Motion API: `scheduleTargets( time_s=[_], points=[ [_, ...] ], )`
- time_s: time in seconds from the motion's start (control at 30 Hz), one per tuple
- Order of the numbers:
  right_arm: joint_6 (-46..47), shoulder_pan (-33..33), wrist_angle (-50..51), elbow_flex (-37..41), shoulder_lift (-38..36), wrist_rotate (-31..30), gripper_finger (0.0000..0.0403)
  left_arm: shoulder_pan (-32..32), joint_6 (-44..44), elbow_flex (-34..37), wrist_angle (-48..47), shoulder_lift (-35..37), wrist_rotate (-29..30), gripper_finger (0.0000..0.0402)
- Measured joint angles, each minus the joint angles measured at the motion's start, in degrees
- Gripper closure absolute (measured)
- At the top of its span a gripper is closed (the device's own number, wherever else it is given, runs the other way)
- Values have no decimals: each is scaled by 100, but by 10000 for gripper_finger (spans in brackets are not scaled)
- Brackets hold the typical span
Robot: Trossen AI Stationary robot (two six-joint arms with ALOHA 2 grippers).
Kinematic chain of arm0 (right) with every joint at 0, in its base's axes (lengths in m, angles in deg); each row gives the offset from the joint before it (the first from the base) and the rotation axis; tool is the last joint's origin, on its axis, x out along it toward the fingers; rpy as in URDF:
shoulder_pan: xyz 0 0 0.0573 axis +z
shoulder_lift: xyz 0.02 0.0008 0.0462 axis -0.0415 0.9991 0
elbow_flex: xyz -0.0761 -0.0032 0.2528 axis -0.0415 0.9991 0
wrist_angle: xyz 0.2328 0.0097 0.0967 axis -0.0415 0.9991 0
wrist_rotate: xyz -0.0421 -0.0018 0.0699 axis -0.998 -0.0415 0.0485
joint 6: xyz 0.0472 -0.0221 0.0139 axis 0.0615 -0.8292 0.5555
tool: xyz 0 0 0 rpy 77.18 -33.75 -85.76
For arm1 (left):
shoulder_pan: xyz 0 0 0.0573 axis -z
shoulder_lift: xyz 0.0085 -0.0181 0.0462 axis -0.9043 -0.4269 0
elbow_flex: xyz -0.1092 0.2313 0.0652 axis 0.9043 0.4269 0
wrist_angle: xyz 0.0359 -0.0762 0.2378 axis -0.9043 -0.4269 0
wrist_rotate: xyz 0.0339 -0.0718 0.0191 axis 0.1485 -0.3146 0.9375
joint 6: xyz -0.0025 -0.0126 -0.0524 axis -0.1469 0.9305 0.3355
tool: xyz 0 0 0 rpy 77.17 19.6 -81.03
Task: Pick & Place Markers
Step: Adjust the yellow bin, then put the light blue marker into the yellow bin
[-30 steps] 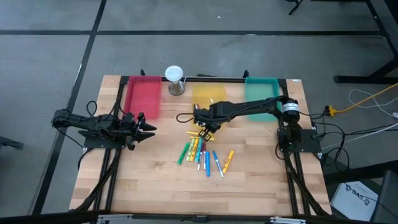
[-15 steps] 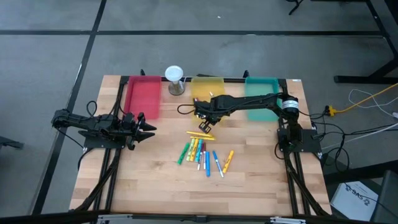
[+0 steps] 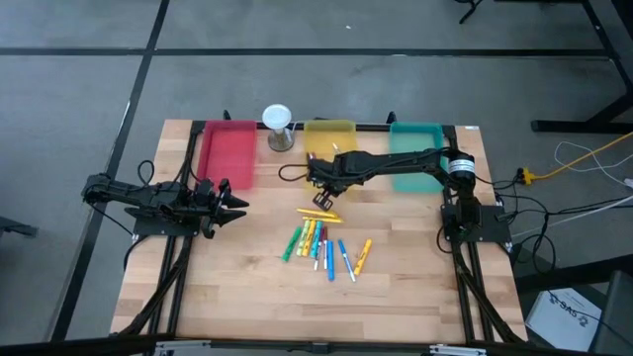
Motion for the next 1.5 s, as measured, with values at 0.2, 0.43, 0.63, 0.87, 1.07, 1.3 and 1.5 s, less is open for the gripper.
scheduleTargets(
  time_s=[0.2, 0.43, 0.63, 0.87, 1.07, 1.3, 1.5],
  points=[
    [-56, 4, -109, 0, 2, -130, 403, 2, 0, 0, 0, 0, 0, 258],
    [-263, 4, -383, 0, 2, -148, 403, 1, 0, 2, 0, -1, 0, 258],
    [-244, 4, -376, -2, 2, -136, 403, 2, 0, 1, 0, 0, 0, 258],
    [152, 141, -325, -3, -7, 326, 403, 1, 0, 1, 0, 1, 0, 258],
    [403, 468, 240, -382, -17, 663, 403, 2, 0, 2, 0, -1, 0, 258],
    [979, 944, 850, -833, -24, 878, 403, 2, 0, 2, 0, 1, 0, 258],
    [1479, 1481, 996, -850, -24, 882, 403, 1, 0, 0, 0, 0, 0, 258]
  ],
)
